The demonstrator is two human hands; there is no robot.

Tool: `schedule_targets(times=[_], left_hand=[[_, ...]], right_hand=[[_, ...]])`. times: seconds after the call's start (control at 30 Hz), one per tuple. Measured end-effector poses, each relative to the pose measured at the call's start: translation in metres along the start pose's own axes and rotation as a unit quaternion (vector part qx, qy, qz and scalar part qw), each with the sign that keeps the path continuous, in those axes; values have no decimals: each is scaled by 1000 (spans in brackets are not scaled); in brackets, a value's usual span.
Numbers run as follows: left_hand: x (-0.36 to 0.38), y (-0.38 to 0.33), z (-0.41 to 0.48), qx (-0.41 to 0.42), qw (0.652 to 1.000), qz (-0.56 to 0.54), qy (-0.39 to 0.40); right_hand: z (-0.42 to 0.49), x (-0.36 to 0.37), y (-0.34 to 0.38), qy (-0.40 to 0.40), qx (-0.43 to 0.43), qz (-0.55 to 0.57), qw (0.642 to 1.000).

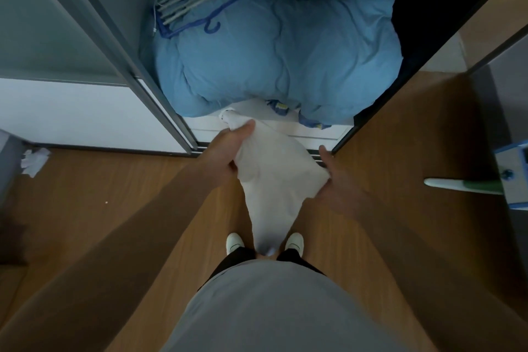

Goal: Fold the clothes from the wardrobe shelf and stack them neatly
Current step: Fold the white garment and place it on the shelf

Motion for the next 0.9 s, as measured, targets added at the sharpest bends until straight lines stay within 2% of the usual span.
schedule_targets(times=[0.07, 0.17, 0.23, 0.3, 0.37, 0.43, 0.53, 0.6, 0.67, 0.73, 0.77, 0.9], left_hand=[[-3, -3, 4, -14, 1000, 3, -23], [-8, -7, 10, -13, 999, 18, -28], [-11, -7, 14, 22, 998, 29, 58], [-19, 0, 17, 56, 986, 47, 150], [-27, 11, 19, 71, 974, 81, 202], [-29, 22, 19, 100, 969, 118, 193], [-23, 25, 20, 137, 973, 164, 87], [-17, 20, 23, 104, 985, 139, 17], [-10, 12, 21, 38, 995, 92, -16], [-5, 5, 16, -7, 997, 76, -13], [-3, 2, 15, -16, 997, 72, -2], [-9, -1, 11, 12, 995, 47, 89]], right_hand=[[-2, 4, -9, 29, -71, -6, 997], [-8, 13, -2, -32, -185, -113, 976], [-10, 18, 6, -82, -212, -143, 963], [-13, 21, 11, -111, -202, -104, 967], [-13, 22, 14, -130, -168, -41, 976], [-16, 25, 20, -131, -150, 5, 980], [-22, 28, 31, -125, -156, 16, 980], [-27, 27, 34, -98, -186, -24, 977], [-32, 29, 31, -90, -212, -135, 964], [-29, 30, 22, -92, -229, -208, 946], [-27, 34, 18, -89, -242, -206, 944], [-23, 46, 14, -104, -221, -111, 963]])
Point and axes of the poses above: each hand's wrist, its own z-axis towards the middle knuckle, its own x-axis out of the palm, y = z × x, the point moved 2 cm from there along z, towards the middle knuckle, and after that the axes turned 9 degrees about -y, right-handed, at the moved point
